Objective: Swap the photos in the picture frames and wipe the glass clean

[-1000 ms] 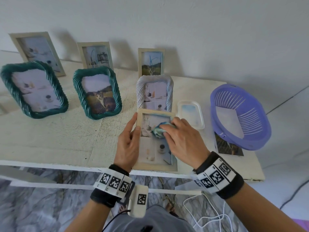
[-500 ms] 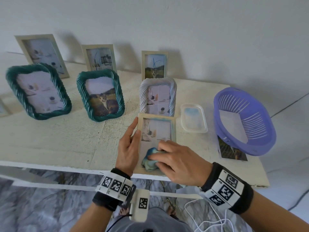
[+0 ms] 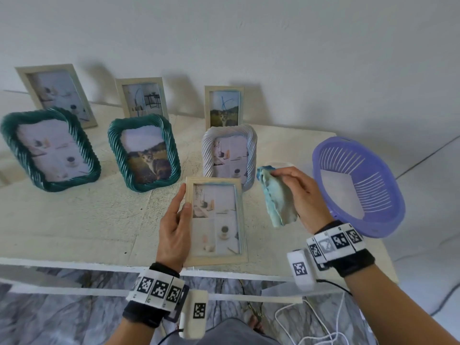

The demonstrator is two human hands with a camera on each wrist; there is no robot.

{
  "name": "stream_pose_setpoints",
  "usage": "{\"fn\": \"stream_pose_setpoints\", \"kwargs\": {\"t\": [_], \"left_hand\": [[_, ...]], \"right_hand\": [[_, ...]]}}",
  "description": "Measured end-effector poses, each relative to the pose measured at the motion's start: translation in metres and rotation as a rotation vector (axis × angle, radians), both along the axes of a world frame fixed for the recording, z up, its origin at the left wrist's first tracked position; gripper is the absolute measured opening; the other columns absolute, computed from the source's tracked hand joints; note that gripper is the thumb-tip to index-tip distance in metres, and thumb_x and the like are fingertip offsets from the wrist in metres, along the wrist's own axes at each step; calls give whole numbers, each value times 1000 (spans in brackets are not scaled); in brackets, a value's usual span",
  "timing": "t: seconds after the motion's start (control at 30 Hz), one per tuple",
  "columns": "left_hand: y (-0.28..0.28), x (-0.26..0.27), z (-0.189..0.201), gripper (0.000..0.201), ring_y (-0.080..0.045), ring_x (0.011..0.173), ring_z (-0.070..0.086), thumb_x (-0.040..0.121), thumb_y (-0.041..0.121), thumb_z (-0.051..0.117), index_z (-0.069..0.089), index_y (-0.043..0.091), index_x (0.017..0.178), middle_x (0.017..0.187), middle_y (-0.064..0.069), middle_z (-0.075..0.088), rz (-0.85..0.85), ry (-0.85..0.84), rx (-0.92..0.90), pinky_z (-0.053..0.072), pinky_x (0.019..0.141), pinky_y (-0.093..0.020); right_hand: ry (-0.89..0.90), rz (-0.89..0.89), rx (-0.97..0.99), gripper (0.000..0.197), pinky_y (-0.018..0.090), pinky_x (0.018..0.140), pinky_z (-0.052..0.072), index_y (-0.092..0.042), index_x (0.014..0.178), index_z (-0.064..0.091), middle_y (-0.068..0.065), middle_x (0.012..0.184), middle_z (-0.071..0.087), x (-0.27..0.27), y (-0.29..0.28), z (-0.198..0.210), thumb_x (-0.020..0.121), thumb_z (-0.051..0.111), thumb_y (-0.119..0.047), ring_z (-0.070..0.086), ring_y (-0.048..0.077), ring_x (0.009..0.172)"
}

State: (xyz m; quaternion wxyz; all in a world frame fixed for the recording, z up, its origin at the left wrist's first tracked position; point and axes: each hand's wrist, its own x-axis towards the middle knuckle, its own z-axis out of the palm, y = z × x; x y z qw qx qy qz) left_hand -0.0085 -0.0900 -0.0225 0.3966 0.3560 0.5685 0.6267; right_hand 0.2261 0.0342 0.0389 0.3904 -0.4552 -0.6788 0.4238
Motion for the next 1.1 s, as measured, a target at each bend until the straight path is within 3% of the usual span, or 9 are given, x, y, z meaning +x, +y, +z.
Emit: {"fn": "stream_pose_setpoints", "kwargs": {"t": [0.13, 0.23, 0.37, 0.53, 0.67, 0.77, 0.87, 1.0, 1.1], "left_hand": [[1, -3, -2, 44, -22, 83, 57, 106, 16, 39, 42, 26, 148, 88, 3, 67, 16, 23, -4, 51, 75, -34], [1, -3, -3, 43, -25, 85, 52, 106, 19, 39, 42, 29, 148, 91, -7, 58, 1, 28, -16, 46, 76, -43], [-1, 0, -1, 44, -17, 83, 64, 106, 16, 38, 41, 30, 147, 89, 8, 74, -20, 68, -29, 56, 75, -33], [-2, 1, 3, 44, -10, 88, 72, 106, 13, 36, 37, 32, 145, 98, 11, 76, -48, 52, -37, 58, 70, -22], [-2, 0, 5, 43, -11, 86, 71, 106, 15, 37, 38, 33, 145, 96, 11, 76, -44, 55, -48, 59, 71, -25], [-2, -2, 6, 43, -18, 83, 68, 106, 16, 38, 40, 34, 144, 93, 8, 76, -21, 59, -56, 59, 72, -31], [-2, -4, 7, 42, -26, 85, 66, 105, 18, 39, 42, 39, 142, 93, 3, 76, -5, 62, -63, 58, 77, -48], [-2, -4, 7, 41, -26, 86, 68, 106, 20, 39, 44, 42, 139, 93, 4, 76, 4, 64, -70, 58, 77, -50], [-3, -7, 6, 41, -29, 82, 59, 103, 33, 43, 45, 43, 143, 89, -7, 68, -7, 50, -68, 54, 77, -60]], "right_hand": [[-74, -204, -213, 36, 25, 69, 48, -24, 127, 50, 5, 101, 59, 8, 28, -24, 97, 45, -5, 59, 19, 90], [-180, -256, -284, 51, 28, 79, 49, -23, 142, 39, 7, 110, 56, 12, 48, -36, 95, 52, -8, 57, 21, 98], [-271, -247, -367, 65, 33, 91, 45, -22, 151, 28, 12, 118, 58, 13, 71, -47, 93, 55, -10, 56, 26, 107], [-514, -232, -278, 64, 36, 94, 44, -20, 148, 28, 15, 131, 54, 9, 82, -57, 91, 50, -3, 56, 33, 115], [-768, -268, -46, 39, 42, 76, 49, -15, 123, 37, 19, 111, 54, 3, 79, -65, 89, 44, 3, 57, 40, 95], [-997, -237, 28, 35, 44, 72, 47, -12, 120, 38, 20, 112, 45, -1, 76, -68, 90, 42, 5, 53, 40, 94], [-1091, -250, 35, 37, 43, 71, 43, -10, 124, 43, 21, 120, 39, -1, 71, -73, 91, 41, 7, 47, 41, 104], [-1297, -221, 151, 36, 41, 81, 47, -8, 126, 49, 16, 127, 41, -2, 68, -75, 90, 56, -8, 44, 37, 110], [-1363, -151, 148, 37, 38, 88, 45, -5, 126, 48, 15, 130, 44, -6, 69, -73, 92, 57, -15, 44, 34, 114]]}}
